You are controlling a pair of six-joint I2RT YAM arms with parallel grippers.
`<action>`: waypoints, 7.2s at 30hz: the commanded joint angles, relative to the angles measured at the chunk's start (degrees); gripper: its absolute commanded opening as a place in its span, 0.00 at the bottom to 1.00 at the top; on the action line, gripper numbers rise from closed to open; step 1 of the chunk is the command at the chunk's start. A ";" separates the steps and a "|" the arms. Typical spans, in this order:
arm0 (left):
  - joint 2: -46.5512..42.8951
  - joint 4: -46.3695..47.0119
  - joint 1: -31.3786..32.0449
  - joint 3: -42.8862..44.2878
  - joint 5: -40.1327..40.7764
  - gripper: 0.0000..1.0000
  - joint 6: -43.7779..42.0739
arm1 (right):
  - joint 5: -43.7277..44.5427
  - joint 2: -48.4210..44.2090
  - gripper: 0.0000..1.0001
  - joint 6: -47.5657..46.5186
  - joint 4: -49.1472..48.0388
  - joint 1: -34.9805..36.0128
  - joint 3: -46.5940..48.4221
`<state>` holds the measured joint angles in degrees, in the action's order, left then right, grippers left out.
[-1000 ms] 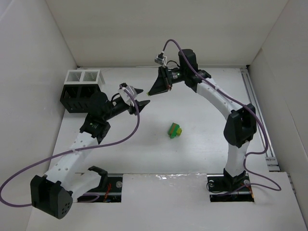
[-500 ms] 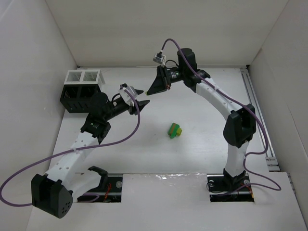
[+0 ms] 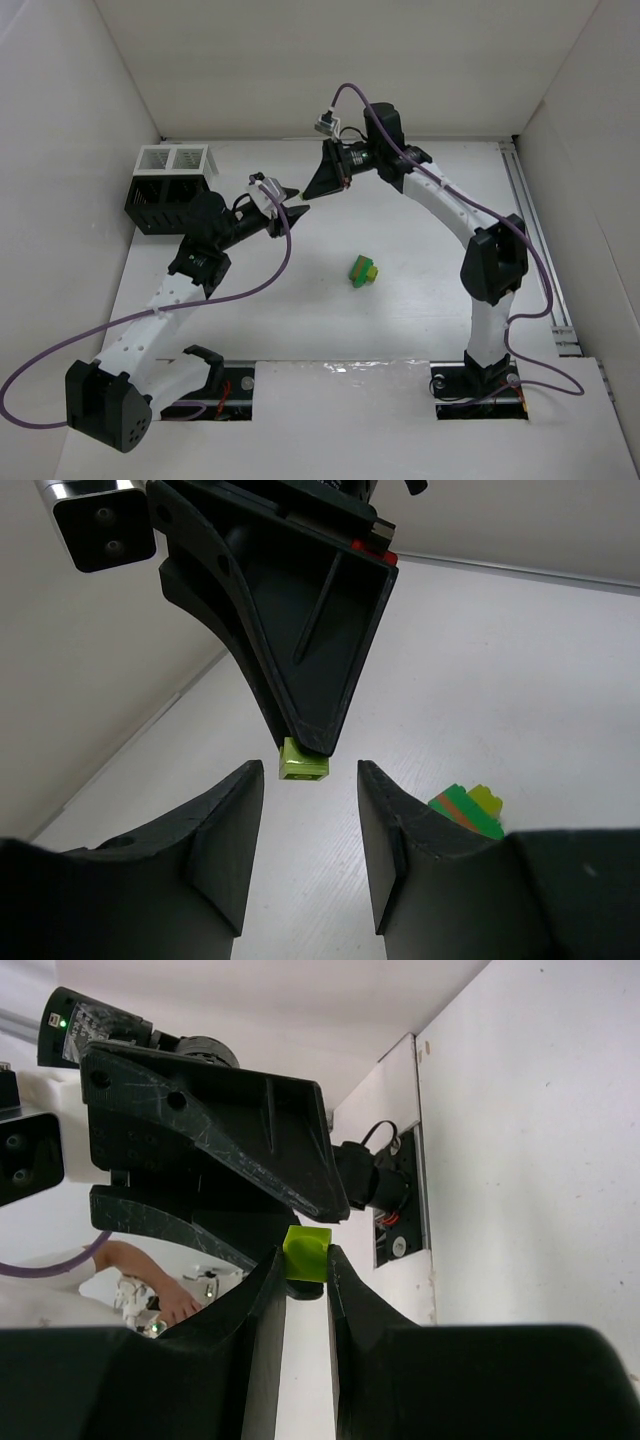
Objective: Sort the legos into containers by color
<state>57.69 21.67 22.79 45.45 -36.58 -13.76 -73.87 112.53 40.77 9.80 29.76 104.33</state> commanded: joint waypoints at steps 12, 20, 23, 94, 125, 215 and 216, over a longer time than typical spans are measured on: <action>-0.83 3.73 0.24 -0.10 0.45 0.28 0.66 | 0.04 0.41 0.13 -0.52 -2.60 1.18 2.63; -0.83 3.73 0.24 -0.10 1.85 0.02 0.66 | 0.04 0.94 0.37 -1.14 -2.60 1.71 3.68; -0.83 3.21 0.24 -0.10 2.39 0.00 0.66 | 0.04 -0.11 0.46 -2.27 -2.60 1.71 3.68; 51.55 -51.73 -36.23 65.11 16.97 0.07 6.20 | 26.67 -11.72 0.66 -28.91 24.47 -13.32 -2.03; 38.94 -32.94 -35.98 57.31 8.89 0.77 7.25 | 28.78 -12.50 0.60 -55.69 37.37 -13.32 -4.92; 6.82 -16.30 -31.14 14.40 2.95 1.00 13.32 | 54.54 -15.91 0.11 -64.69 21.76 2.94 -36.13; 6.82 -18.40 -31.14 14.40 0.22 1.00 13.32 | 54.53 -17.24 0.09 -64.07 20.27 2.94 -36.13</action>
<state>66.98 2.94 -8.58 59.96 -26.96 -2.04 -18.41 100.51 -25.34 33.95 33.32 65.95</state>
